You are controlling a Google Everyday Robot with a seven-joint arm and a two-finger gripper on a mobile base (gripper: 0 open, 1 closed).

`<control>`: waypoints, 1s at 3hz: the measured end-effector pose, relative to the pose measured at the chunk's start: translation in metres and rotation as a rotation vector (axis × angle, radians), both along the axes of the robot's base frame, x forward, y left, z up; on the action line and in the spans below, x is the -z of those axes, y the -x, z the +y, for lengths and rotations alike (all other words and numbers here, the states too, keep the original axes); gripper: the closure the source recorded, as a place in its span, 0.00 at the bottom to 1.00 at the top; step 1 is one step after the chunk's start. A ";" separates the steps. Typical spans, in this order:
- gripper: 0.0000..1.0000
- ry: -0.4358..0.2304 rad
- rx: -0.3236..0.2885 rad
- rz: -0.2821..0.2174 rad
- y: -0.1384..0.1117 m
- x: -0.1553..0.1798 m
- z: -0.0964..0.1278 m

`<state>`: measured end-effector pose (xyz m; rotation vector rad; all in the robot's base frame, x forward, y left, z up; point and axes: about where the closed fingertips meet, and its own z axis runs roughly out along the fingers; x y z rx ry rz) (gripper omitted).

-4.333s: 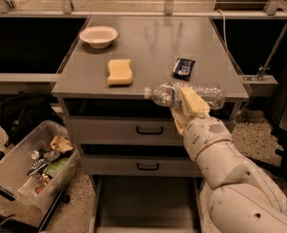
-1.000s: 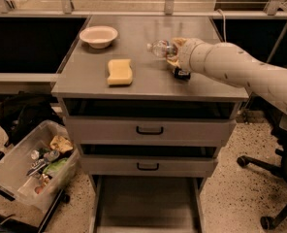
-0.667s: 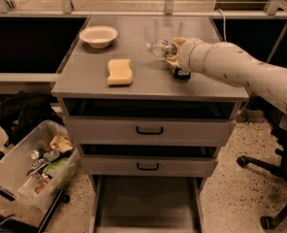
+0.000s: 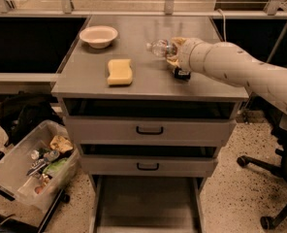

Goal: Pick water bottle from bottom drawer and place on counter

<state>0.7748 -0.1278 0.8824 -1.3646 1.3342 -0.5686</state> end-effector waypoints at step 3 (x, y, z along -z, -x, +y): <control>0.00 0.000 0.000 0.000 0.000 0.000 0.000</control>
Offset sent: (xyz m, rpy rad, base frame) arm 0.0000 0.0000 0.0000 0.0000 0.0000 0.0000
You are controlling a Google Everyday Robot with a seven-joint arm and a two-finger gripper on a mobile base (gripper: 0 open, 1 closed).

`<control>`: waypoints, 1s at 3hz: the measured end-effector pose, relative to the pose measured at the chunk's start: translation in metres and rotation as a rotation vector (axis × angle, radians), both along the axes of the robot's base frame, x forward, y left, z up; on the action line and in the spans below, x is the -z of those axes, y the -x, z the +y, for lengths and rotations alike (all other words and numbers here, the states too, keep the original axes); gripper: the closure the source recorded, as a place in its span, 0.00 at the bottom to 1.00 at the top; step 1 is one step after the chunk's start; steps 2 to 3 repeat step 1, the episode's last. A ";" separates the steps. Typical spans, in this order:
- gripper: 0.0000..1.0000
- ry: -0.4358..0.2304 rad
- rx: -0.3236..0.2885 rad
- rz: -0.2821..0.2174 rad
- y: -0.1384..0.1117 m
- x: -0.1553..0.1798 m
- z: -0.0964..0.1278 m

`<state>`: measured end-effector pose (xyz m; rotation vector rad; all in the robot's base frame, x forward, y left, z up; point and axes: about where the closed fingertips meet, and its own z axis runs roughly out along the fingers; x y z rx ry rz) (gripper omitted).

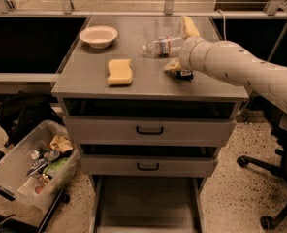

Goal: Pick water bottle from bottom drawer and place on counter

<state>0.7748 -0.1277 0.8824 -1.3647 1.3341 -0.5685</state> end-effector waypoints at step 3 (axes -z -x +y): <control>0.00 0.000 0.000 0.000 0.000 0.000 0.000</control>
Offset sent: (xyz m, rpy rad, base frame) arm 0.0000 0.0000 0.0000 0.0000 0.0000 0.0000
